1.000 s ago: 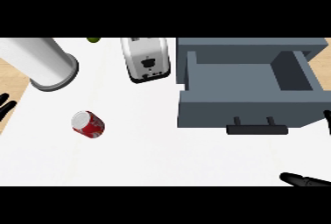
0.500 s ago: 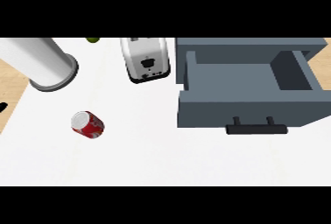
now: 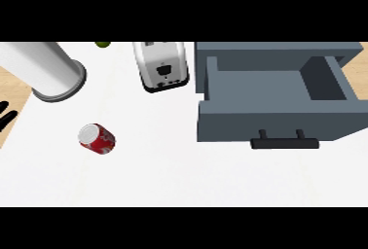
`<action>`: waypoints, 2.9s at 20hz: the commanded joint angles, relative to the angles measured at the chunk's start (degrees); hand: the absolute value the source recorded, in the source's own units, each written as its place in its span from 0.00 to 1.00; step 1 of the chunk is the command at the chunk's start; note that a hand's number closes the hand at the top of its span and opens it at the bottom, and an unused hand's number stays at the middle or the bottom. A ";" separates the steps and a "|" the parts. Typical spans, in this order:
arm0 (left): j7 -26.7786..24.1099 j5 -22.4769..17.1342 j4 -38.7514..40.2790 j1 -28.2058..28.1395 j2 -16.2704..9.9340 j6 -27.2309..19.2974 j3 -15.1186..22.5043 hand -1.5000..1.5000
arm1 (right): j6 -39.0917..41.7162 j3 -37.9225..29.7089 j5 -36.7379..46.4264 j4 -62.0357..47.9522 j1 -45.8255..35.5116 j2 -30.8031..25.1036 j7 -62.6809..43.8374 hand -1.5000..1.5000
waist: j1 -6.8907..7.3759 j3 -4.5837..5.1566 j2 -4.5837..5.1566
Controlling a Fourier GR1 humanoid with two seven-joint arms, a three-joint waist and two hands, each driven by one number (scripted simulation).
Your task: Pick up the can, place it into the drawer and close the drawer
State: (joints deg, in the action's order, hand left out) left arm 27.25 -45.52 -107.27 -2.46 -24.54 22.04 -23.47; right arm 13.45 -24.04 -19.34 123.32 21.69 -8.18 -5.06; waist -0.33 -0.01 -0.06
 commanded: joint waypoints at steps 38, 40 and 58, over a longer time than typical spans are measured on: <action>-37.64 33.00 50.69 13.31 8.01 1.99 6.25 0.00 | 11.30 -12.12 -6.25 4.79 0.86 4.42 -7.19 0.00 | -0.17 0.06 0.12; -43.32 35.39 58.80 15.51 7.10 1.84 5.47 0.00 | 16.24 -15.36 -7.55 -1.33 2.70 3.72 -1.64 0.00 | -0.52 0.07 0.18; -60.37 41.25 86.87 23.31 5.63 6.74 6.97 0.00 | 16.55 -17.54 -7.34 1.14 -0.59 6.03 -5.46 0.00 | -0.39 0.09 0.26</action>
State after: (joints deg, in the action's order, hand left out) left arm -29.05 -5.40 -24.83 21.17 -19.23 27.24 -17.06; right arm 30.77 -42.29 -28.84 124.48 22.86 -3.34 -10.38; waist -0.92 0.09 0.17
